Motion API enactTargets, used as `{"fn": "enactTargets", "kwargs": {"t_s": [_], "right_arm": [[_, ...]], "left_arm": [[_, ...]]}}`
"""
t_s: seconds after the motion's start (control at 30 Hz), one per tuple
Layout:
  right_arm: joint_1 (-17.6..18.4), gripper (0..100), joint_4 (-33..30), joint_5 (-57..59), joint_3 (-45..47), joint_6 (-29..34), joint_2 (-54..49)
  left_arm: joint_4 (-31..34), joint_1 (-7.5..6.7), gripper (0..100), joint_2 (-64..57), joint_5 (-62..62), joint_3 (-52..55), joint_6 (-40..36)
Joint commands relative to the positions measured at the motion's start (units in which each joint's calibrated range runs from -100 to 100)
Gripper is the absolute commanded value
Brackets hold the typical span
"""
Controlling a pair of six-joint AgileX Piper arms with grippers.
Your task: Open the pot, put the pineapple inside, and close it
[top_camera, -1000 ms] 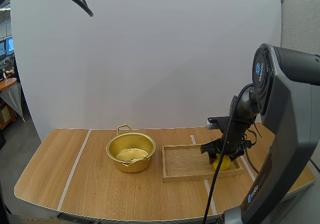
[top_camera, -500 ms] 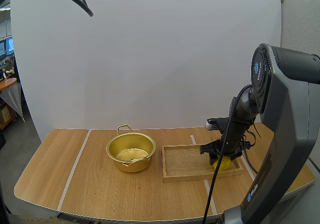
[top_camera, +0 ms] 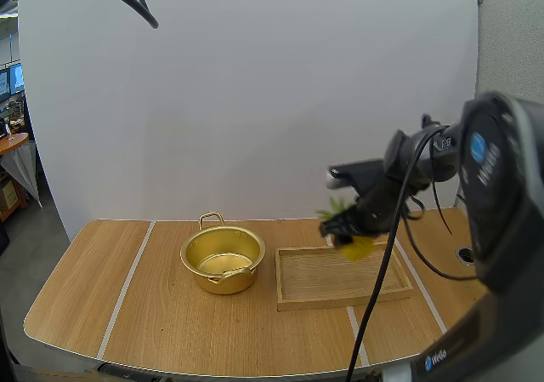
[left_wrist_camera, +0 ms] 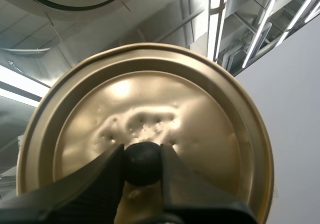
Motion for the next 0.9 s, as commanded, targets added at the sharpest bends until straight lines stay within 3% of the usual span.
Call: {"fn": "enactTargets", "kwargs": {"t_s": [0.0, 0.2, 0.3, 0.43, 0.57, 0.87], "right_arm": [[11.3, 0, 3.2, 8.8, -5.3, 1.6, -13.1], [18.1, 0, 3.2, 10.0, -8.4, 5.6, -13.6], [23.7, 0, 2.5, 9.8, -12.3, 8.3, -12.1], [26.8, 0, 0.4, 10.0, -16.1, 11.4, -7.7], [28.6, 0, -2.0, 10.1, -19.0, 13.6, -3.3], [28.7, 0, -6.6, 8.7, -23.6, 16.6, 6.3]], "left_arm": [[0.2, -0.20, 0, -0.4, -1.9, -0.4, 0.1], [0.2, -0.20, 0, -0.4, -1.9, -0.4, 0.1], [0.2, -0.20, 0, -0.4, -1.9, -0.4, 0.1], [0.2, -0.20, 0, -0.4, -1.9, -0.4, 0.1], [0.2, -0.20, 0, -0.4, -1.9, -0.4, 0.1], [0.2, -0.20, 0, -0.4, -1.9, -0.4, 0.1]]}}
